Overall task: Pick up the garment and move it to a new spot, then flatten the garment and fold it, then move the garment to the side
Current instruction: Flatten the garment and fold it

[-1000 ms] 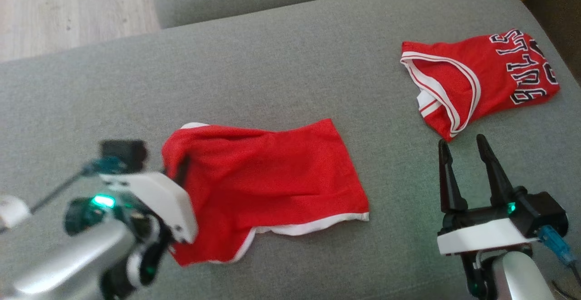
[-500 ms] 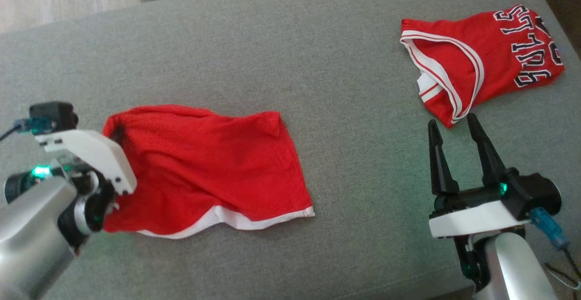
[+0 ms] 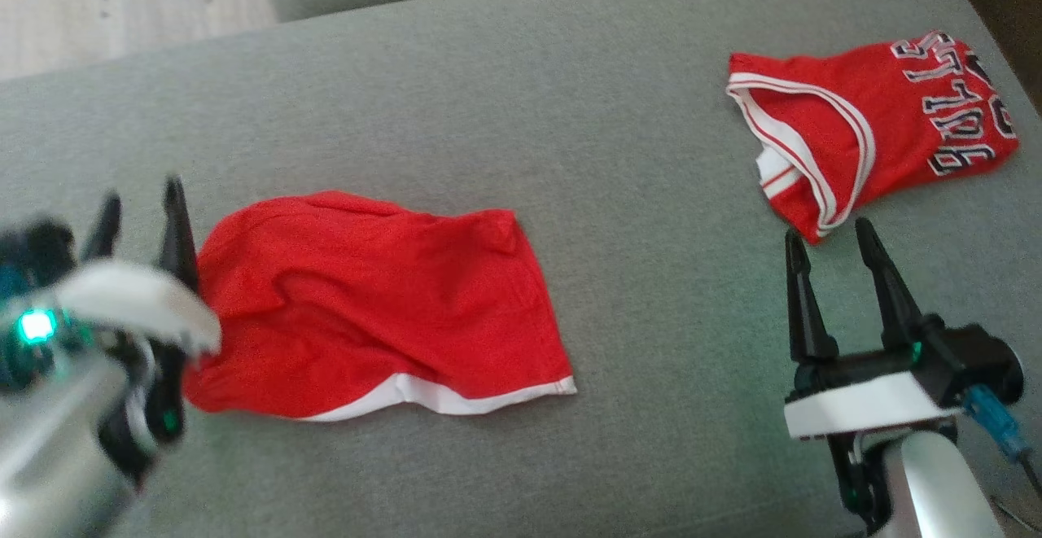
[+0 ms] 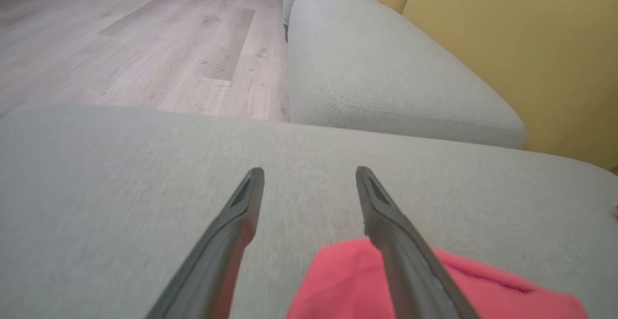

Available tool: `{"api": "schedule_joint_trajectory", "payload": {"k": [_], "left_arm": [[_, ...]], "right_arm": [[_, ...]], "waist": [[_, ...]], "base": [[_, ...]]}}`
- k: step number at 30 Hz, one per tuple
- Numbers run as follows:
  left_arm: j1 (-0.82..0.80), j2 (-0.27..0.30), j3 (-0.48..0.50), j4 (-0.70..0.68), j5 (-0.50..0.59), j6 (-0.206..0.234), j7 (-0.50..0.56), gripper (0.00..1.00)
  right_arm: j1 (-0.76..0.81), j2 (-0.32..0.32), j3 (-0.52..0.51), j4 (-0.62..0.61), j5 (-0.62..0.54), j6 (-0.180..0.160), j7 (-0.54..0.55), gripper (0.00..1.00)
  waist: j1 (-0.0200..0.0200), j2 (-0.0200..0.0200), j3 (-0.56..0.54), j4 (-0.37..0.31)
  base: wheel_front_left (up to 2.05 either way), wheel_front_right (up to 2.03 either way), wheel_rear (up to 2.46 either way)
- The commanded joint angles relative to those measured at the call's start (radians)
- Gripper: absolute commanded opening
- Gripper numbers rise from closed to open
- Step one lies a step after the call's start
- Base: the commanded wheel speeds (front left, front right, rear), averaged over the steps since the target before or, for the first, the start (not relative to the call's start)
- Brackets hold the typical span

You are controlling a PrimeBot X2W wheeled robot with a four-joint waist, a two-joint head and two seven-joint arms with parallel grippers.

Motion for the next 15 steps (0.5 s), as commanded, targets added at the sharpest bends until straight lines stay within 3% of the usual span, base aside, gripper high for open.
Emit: {"api": "schedule_joint_trajectory", "payload": {"k": [1,4,8,12,15], "left_arm": [[0.042,0.049,0.071,-0.054,-0.007,0.024,-0.035,1.0],[0.172,0.016,0.145,-0.154,0.026,0.058,-0.059,1.0],[0.323,-0.075,0.289,-0.254,0.175,0.073,-0.061,1.0],[0.532,-0.235,0.44,-0.319,0.43,0.023,-0.061,1.0],[0.627,-0.351,0.51,-0.317,0.561,-0.068,-0.061,1.0]], "right_arm": [[0.006,-0.005,0.015,-0.034,-0.009,0.007,-0.011,1.0],[0.026,-0.005,-0.001,-0.041,-0.014,0.007,-0.011,1.0],[0.045,-0.005,-0.022,-0.051,-0.022,0.007,-0.011,1.0],[0.068,-0.005,-0.037,-0.055,-0.033,0.007,-0.011,1.0],[0.077,-0.005,-0.041,-0.057,-0.037,0.007,-0.011,1.0]], "waist": [[0.0,0.0,-0.026,0.03],[0.0,0.0,-0.045,0.063],[0.0,0.0,-0.059,0.101],[0.0,0.0,-0.075,0.146],[0.0,0.0,-0.079,0.175]], "base": [[0.0,0.0,0.0],[0.0,0.0,0.0],[0.0,0.0,0.0],[0.0,0.0,0.0],[0.0,0.0,0.0]]}}
